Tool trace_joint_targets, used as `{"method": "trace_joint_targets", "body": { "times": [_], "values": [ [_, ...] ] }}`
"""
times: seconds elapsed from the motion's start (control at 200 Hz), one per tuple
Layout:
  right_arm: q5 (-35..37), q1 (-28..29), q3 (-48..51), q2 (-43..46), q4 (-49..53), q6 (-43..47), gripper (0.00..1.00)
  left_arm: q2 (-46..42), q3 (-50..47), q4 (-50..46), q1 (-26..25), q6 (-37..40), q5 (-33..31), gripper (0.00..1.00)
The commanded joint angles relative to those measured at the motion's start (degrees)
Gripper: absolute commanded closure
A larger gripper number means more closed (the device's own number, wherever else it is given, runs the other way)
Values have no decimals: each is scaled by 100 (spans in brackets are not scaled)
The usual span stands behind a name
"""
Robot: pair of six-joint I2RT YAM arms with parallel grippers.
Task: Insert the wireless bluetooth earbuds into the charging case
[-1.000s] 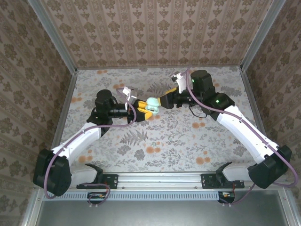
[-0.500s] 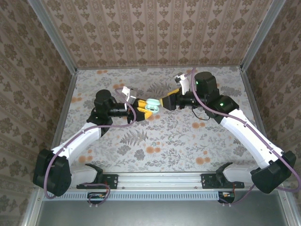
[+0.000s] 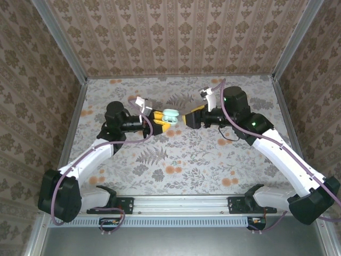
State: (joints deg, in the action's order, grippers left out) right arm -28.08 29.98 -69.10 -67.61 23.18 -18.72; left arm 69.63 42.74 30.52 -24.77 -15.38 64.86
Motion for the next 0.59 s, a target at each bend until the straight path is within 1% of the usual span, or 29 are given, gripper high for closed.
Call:
{"method": "trace_joint_targets", "body": {
  "times": [0.0,0.175,0.365,0.475,0.59],
  "values": [
    [550,191,174,152,418,-483,33,-89,-164,165,175,-49,-166,100],
    [1202,477,662,192,942,-1139,35,-244,-464,158,458,-28,-345,100],
    [1889,954,1236,16,1111,-1801,35,-542,-763,-20,721,140,-549,100],
    [2045,1255,1412,-347,1037,-2196,35,-761,-875,-344,815,359,-709,100],
    [2051,1545,1491,-851,849,-2560,36,-1011,-965,-758,866,615,-914,100]
  ]
}}
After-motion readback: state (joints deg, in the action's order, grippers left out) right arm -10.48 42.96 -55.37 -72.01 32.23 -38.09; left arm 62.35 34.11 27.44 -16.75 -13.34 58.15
